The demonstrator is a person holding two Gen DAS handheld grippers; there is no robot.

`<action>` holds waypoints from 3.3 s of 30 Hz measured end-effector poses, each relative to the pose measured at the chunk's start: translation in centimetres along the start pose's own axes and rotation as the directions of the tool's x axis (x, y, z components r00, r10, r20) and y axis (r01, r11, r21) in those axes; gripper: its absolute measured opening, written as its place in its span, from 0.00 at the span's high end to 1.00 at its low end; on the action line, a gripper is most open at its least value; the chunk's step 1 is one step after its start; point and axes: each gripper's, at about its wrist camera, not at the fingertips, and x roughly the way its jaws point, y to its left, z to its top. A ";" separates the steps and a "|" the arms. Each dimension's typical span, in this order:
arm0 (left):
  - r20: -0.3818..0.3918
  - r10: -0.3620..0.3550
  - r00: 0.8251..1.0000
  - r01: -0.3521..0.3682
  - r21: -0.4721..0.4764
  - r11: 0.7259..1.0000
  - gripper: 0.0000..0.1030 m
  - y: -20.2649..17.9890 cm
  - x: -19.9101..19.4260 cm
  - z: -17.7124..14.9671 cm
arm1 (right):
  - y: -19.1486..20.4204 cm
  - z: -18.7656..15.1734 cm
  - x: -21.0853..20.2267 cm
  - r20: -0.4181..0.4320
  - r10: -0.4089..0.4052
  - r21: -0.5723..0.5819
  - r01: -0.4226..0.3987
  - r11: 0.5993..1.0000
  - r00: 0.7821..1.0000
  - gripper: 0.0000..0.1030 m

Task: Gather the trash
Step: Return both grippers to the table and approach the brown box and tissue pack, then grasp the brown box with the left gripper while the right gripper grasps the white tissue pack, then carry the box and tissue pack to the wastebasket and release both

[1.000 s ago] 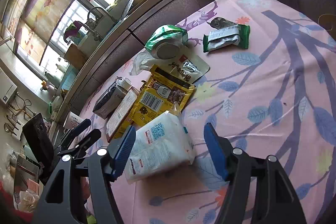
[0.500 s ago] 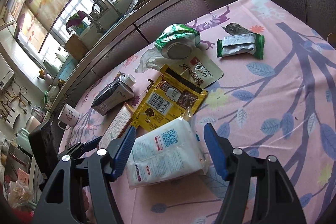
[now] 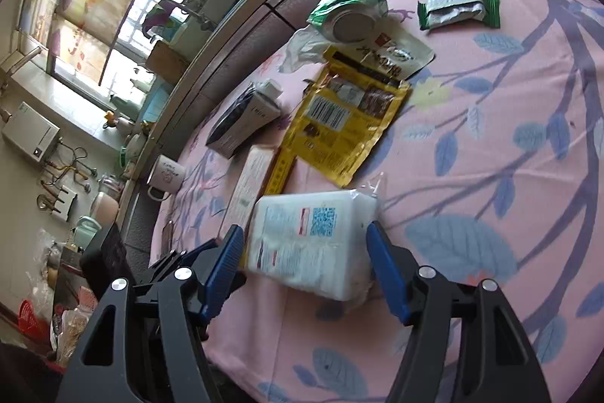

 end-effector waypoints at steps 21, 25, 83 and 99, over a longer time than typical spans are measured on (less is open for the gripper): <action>0.050 0.062 0.997 -0.061 -0.009 0.998 0.25 -0.6 1.5 2.6 | 1.9 -2.8 -1.1 0.117 -0.250 -0.182 0.268 0.946 0.961 0.37; 0.059 0.053 0.997 -0.054 0.002 0.999 0.25 -0.7 1.8 2.9 | 3.2 -3.5 -0.3 0.146 -0.305 -0.284 0.335 0.898 0.941 0.30; 0.051 -0.294 0.954 0.256 0.363 0.896 0.44 -17.9 3.0 11.1 | -10.7 -1.2 -16.2 0.434 -0.513 0.153 0.501 0.852 0.740 0.42; -0.262 -0.335 0.905 0.423 0.487 0.764 0.44 -42.2 19.7 21.9 | -26.8 5.2 -22.8 0.344 -0.681 0.407 0.551 0.728 0.646 0.28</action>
